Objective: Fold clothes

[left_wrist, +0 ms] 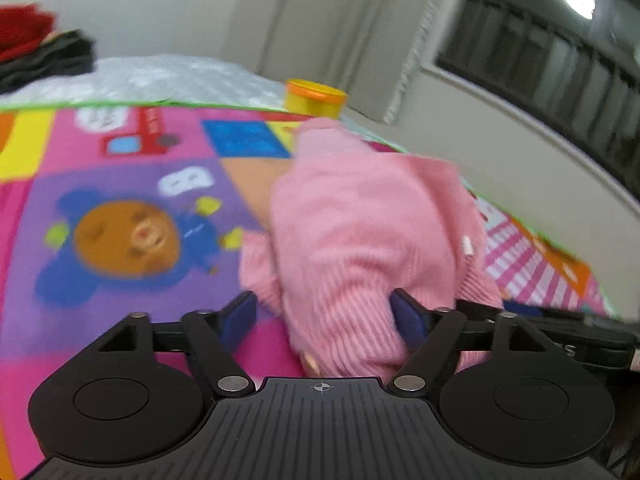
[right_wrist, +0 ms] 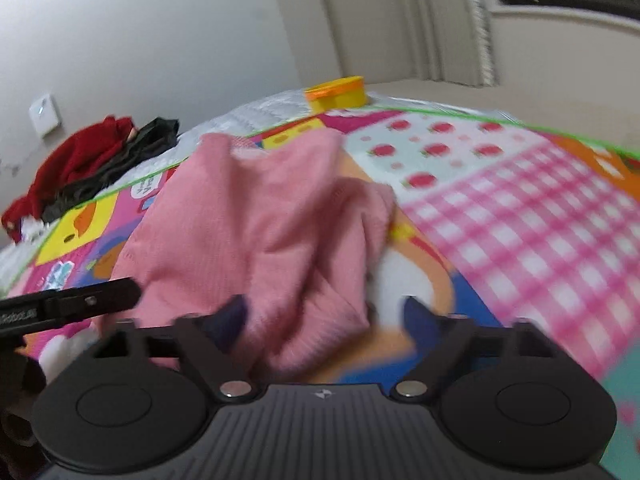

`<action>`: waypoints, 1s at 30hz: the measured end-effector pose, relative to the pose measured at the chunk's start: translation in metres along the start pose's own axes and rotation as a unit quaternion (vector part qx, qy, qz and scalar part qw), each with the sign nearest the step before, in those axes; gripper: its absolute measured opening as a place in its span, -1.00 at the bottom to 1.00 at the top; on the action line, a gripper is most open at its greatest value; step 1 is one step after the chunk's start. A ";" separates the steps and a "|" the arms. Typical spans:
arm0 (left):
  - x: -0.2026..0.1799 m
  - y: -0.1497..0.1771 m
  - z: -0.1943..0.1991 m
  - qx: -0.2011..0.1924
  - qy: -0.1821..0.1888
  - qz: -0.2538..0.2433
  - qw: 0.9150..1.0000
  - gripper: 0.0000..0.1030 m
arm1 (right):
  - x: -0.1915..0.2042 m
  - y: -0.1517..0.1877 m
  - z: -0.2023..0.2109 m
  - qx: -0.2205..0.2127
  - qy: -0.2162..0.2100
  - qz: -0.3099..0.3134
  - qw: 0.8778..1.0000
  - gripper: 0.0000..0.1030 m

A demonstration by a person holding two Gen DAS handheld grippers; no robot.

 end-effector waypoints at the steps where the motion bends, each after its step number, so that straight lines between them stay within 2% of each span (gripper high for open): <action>1: 0.002 0.007 0.010 -0.007 -0.011 0.003 1.000 0.78 | -0.001 0.006 0.010 -0.003 0.001 -0.006 1.000 0.89; 2: 0.003 0.013 0.021 -0.015 -0.022 0.006 1.000 0.83 | -0.001 0.012 0.020 -0.005 0.003 -0.010 1.000 1.00; 4: 0.001 0.032 0.040 -0.022 -0.051 -0.013 0.998 0.91 | 0.001 0.025 0.037 0.006 0.012 0.000 1.000 1.00; 7: -0.009 0.050 0.057 -0.012 -0.082 -0.056 0.995 0.96 | 0.010 0.040 0.057 0.028 0.025 0.043 0.998 1.00; 11: -0.025 0.059 0.085 -0.015 -0.093 -0.089 0.992 1.00 | 0.012 0.057 0.082 0.038 0.031 0.063 0.997 1.00; 13: -0.028 0.073 0.093 0.011 -0.093 -0.084 0.992 1.00 | 0.013 0.065 0.093 0.041 0.034 0.072 0.996 1.00; 15: -0.029 0.091 0.089 0.035 -0.104 -0.091 0.990 1.00 | 0.010 0.069 0.101 0.034 0.041 0.064 0.997 1.00; 18: -0.039 0.097 0.086 0.026 -0.127 -0.130 0.983 1.00 | 0.006 0.071 0.102 0.027 0.043 0.052 0.997 1.00; 22: -0.035 0.098 0.086 0.024 -0.121 -0.120 0.985 1.00 | 0.012 0.074 0.096 0.031 0.063 0.080 0.994 1.00; 30: -0.037 0.099 0.082 0.019 -0.126 -0.126 0.984 1.00 | 0.007 0.075 0.095 0.022 0.050 0.070 0.996 1.00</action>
Point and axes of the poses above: each gripper's, at about its wrist camera, not at the fingertips, and z roughly against the way its jaws point, x to its left, y to its underside, the point moved 4 cm from there along -z, roughly the way its jaws point, and after that the axes turned 11 degrees about -y, right-handed, at the moved point
